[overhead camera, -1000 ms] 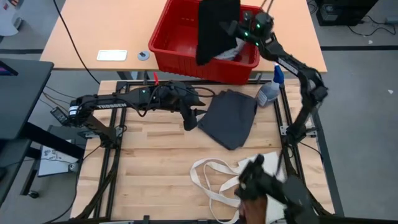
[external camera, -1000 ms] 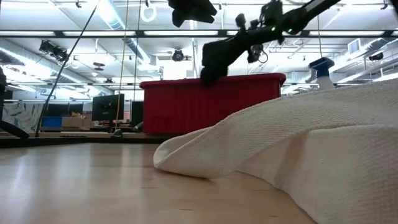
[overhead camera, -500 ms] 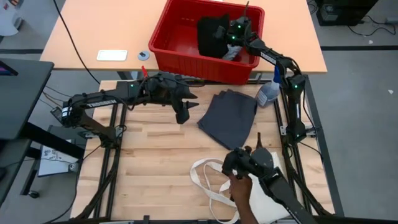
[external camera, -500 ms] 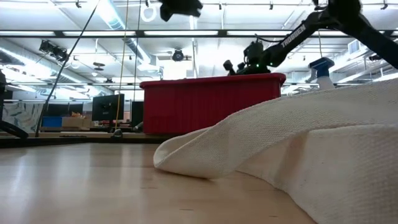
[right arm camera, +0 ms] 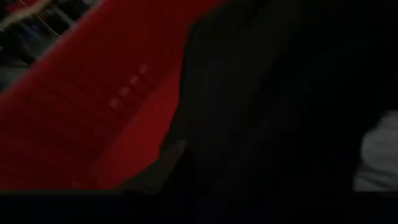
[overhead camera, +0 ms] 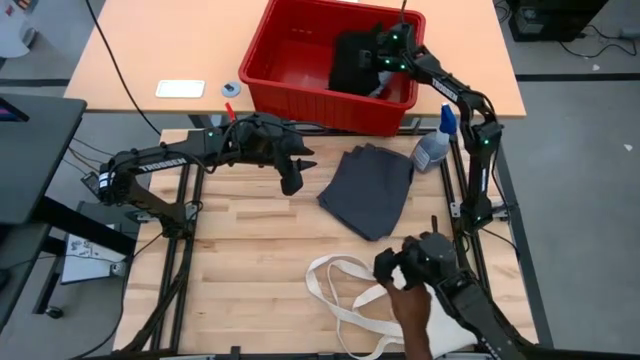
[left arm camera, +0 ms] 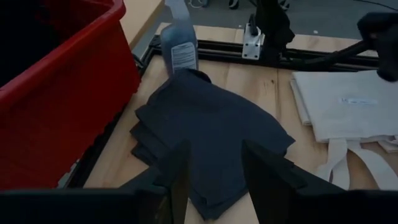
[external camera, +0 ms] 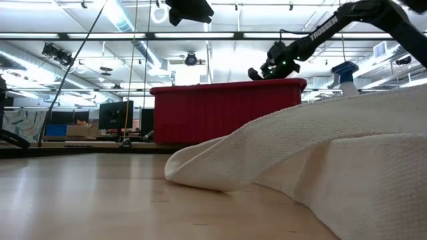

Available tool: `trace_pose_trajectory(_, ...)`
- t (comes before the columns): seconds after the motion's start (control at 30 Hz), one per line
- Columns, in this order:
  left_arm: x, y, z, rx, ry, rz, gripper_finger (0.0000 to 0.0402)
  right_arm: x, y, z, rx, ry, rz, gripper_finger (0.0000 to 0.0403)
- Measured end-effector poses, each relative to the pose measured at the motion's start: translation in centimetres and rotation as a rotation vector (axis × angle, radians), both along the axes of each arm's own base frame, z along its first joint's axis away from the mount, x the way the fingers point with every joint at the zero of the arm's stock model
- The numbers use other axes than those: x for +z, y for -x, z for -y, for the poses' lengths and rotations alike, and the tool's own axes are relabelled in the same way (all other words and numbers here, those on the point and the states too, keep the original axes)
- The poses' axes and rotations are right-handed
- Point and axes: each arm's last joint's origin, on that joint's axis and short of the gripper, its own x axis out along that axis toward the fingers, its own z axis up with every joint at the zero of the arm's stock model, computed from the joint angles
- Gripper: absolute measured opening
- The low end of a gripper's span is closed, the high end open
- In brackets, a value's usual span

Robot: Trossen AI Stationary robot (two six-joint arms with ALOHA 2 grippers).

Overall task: Fold laundry
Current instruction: Put the black shirt into the red organizer bin, then put the dark blue shirt into the red organizer bin

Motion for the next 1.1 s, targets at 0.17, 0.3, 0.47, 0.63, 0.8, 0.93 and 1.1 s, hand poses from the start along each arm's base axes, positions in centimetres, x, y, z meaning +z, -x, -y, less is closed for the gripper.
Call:
trace_pose_trajectory(0.17, 0.0, 0.0, 0.0, 0.000, -0.001, -0.001, 0.0144, 1.2, 1.3, -0.7, -0.047, 0.032, -0.120, 0.0261)
trace_pose_trajectory(0.3, 0.0, 0.0, 0.0, -0.001, 0.000, -0.001, 0.0144, 3.4, 2.3, -1.3, -0.058, 0.141, -0.165, 0.0313)
trace_pose_trajectory(0.47, 0.0, 0.0, 0.0, -0.001, 0.000, -0.001, 0.0144, 5.5, 4.5, -2.0, -0.159, 0.201, -0.266, 0.0339)
trace_pose_trajectory(0.63, 0.0, 0.0, 0.0, -0.001, 0.000, 0.000, 0.0144, 7.8, 6.4, -3.8, -0.204, 0.211, -0.341, 0.0335)
trace_pose_trajectory(0.8, -0.5, -0.9, -0.2, 0.010, 0.018, 0.010, 0.0144, 11.0, 6.9, -9.0, -0.069, 0.100, -0.271, 0.0322)
trace_pose_trajectory(0.93, -2.6, -3.1, -0.6, -0.012, 0.032, -0.032, 0.0144, 11.7, 6.7, -13.2, 0.166, -0.092, -0.186, 0.0313)
trace_pose_trajectory(1.1, -5.6, -6.6, -1.1, -0.068, 0.092, -0.036, 0.0144, 12.3, 7.0, -18.6, 0.355, -0.199, -0.174, 0.0298)
